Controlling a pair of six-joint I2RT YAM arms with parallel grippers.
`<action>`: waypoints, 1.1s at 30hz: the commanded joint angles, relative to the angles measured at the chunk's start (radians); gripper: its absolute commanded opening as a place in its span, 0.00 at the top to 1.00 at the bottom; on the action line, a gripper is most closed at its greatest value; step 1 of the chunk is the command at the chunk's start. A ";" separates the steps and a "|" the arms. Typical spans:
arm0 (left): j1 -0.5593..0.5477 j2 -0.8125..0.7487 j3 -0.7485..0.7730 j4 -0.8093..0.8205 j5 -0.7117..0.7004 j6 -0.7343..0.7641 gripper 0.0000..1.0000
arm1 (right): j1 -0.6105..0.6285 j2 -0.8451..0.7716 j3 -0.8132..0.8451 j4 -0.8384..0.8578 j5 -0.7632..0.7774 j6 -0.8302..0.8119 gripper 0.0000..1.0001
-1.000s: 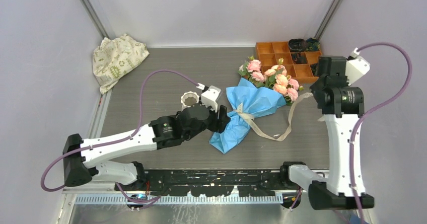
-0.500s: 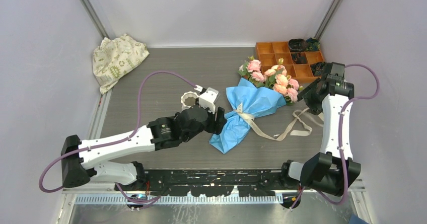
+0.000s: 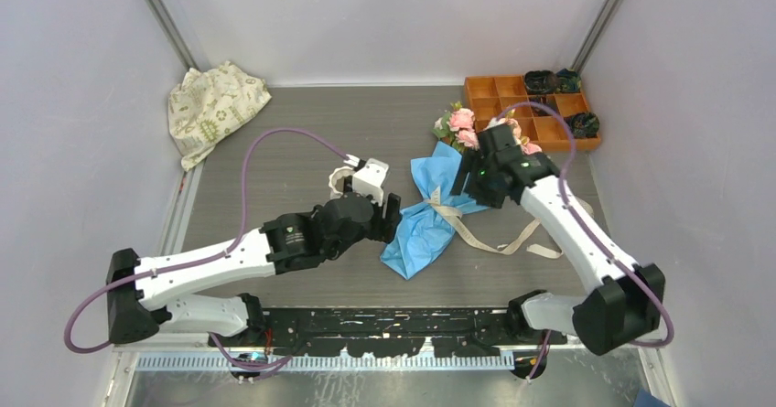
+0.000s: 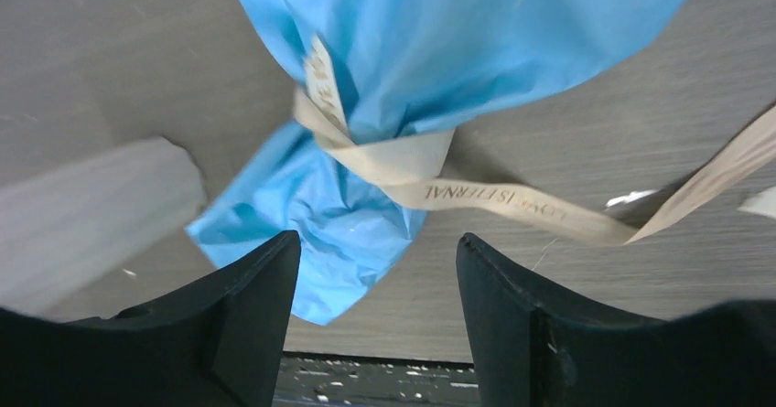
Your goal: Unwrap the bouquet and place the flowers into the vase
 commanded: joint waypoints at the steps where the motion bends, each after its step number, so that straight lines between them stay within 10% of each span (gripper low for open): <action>1: -0.001 -0.088 0.032 -0.022 -0.082 0.005 0.34 | 0.088 0.066 -0.118 0.108 0.057 0.071 0.32; 21: 0.004 -0.107 -0.008 -0.020 -0.092 -0.018 0.35 | 0.099 0.233 -0.305 0.295 0.071 0.089 0.31; 33: 0.003 -0.102 -0.015 -0.018 -0.092 -0.019 0.36 | 0.098 0.229 -0.309 0.318 0.063 0.114 0.77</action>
